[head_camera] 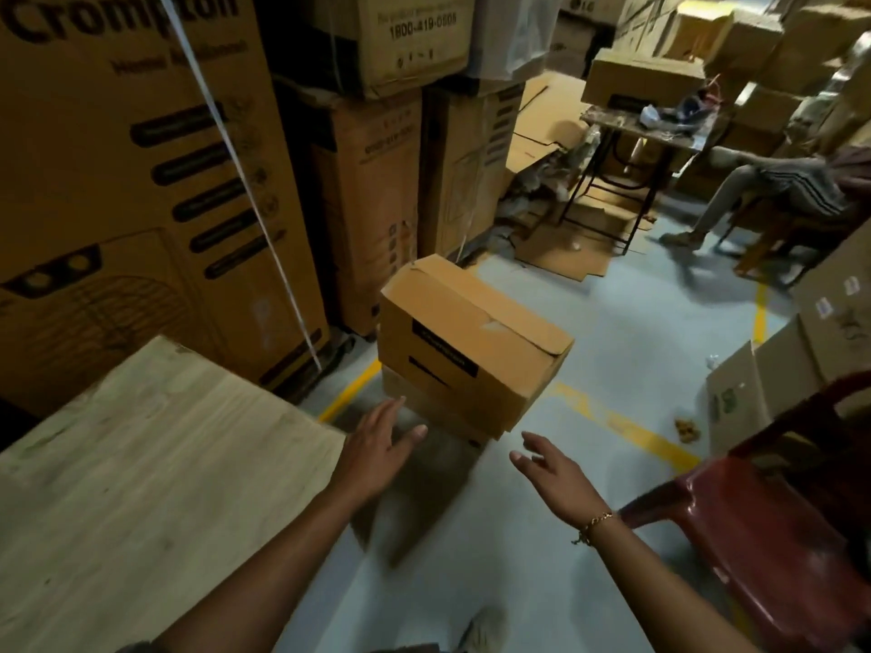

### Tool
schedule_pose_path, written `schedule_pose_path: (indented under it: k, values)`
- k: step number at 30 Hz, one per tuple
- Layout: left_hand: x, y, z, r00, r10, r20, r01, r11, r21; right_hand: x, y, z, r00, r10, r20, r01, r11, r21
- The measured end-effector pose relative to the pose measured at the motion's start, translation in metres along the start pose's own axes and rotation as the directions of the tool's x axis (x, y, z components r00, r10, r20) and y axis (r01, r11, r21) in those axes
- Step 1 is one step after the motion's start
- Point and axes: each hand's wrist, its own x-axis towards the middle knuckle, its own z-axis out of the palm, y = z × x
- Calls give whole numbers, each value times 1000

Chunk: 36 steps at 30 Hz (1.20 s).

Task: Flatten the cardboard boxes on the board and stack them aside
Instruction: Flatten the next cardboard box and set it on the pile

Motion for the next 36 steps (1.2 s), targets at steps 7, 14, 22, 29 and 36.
schedule_pose_path:
  k: [7, 14, 22, 29, 36]
  values:
    - [100, 71, 50, 983, -162, 83, 174, 969, -174, 118, 14, -98, 994, 8, 111, -2, 999, -51]
    - [208, 80, 101, 938, -324, 122, 347, 889, -299, 248, 32, -153, 973, 33, 229, -14, 996, -85]
    - [317, 74, 166, 777, -547, 310, 629, 693, -353, 386, 61, -188, 930, 113, 349, -72, 989, -129]
    - [354, 84, 224, 607, -722, 333, 780, 462, -422, 505, 90, -203, 919, 177, 353, -95, 966, -239]
    - [382, 97, 291, 426, -841, 332, 726, 99, -681, 597, 152, -189, 764, 304, 569, -176, 947, -270]
